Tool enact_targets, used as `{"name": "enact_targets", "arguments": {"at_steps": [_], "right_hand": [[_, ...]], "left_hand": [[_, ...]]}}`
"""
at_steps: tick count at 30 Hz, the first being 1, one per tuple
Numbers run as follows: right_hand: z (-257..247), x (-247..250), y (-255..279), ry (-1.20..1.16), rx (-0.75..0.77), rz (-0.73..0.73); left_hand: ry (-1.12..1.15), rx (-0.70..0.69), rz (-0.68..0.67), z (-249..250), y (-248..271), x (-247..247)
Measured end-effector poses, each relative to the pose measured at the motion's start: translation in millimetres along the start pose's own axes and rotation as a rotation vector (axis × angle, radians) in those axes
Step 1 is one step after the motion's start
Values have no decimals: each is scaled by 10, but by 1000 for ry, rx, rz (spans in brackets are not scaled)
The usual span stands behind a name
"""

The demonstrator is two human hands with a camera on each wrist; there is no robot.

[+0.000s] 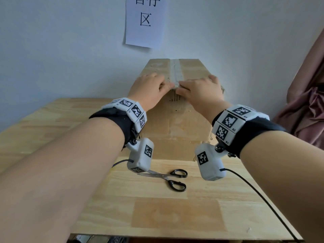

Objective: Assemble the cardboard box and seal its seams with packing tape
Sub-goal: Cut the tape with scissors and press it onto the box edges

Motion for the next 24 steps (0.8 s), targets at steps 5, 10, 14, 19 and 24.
{"name": "enact_targets", "arguments": {"at_steps": [5, 10, 14, 19, 24], "right_hand": [[5, 2, 46, 5, 9, -17], [-39, -8, 78, 54, 47, -47], [-57, 23, 155, 73, 84, -71], [-36, 102, 208, -39, 100, -8], [-42, 91, 146, -49, 88, 5]], "left_hand": [[-139, 7, 15, 62, 47, -59], [-203, -37, -54, 52, 112, -42], [-208, -47, -71, 64, 163, -2], [-214, -13, 13, 105, 241, 84], [-239, 10, -5, 105, 236, 88]]}}
Point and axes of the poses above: each hand's wrist, its own y-axis away from the middle knuckle, its own x-axis out of the back of the hand, z = x × y, the point moved 5 cm from there along -y, towards the middle knuckle, and after that the axes turned 3 degrees about x, right-handed, at the moved point
